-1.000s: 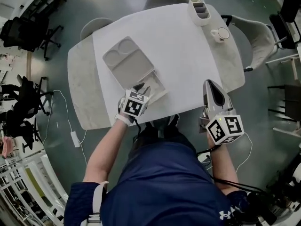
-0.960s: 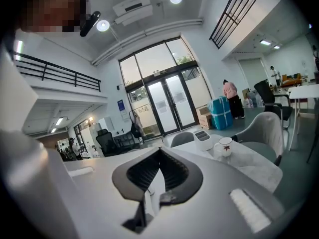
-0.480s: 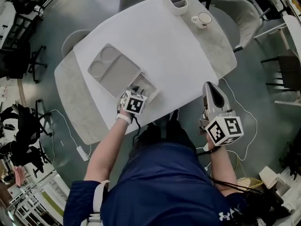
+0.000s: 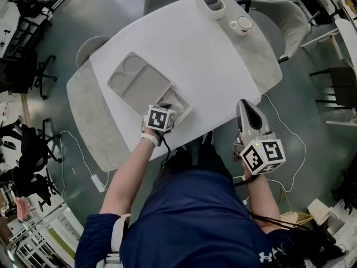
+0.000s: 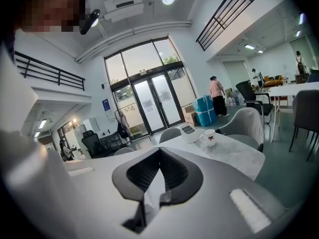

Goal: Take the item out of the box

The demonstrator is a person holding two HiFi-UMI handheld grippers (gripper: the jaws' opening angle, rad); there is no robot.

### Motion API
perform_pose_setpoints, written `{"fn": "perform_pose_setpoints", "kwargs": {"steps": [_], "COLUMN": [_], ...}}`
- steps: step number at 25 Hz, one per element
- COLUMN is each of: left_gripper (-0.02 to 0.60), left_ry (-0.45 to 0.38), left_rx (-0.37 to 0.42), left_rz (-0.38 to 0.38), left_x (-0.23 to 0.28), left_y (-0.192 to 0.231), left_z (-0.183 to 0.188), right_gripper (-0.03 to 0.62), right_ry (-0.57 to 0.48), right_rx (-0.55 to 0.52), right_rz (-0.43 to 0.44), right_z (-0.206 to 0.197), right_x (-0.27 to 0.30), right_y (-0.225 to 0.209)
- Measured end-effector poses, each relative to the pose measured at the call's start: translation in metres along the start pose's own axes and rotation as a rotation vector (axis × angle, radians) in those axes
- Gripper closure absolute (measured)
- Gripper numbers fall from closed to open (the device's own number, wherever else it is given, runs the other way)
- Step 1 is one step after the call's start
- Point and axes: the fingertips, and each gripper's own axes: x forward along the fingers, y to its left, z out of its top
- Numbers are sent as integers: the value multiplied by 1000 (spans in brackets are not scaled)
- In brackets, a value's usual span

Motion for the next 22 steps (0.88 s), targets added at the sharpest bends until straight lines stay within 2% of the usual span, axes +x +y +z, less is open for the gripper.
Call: {"fn": "perform_pose_setpoints", "kwargs": {"steps": [11, 18, 22], "left_gripper": [577, 577, 577], "left_ry": [-112, -192, -252], "left_rx": [-107, -83, -101], "left_rz": [-95, -61, -42], "left_x": [-40, -71, -98], "left_y": [-15, -16, -9], "left_z": [7, 0, 1], "right_gripper": [592, 592, 592], "right_ry": [16, 26, 34], "right_rx": [-25, -48, -67], "right_rz": [64, 110, 127], "right_z": [-7, -16, -12], "right_x": [3, 3, 5], "right_y": [30, 52, 62]}}
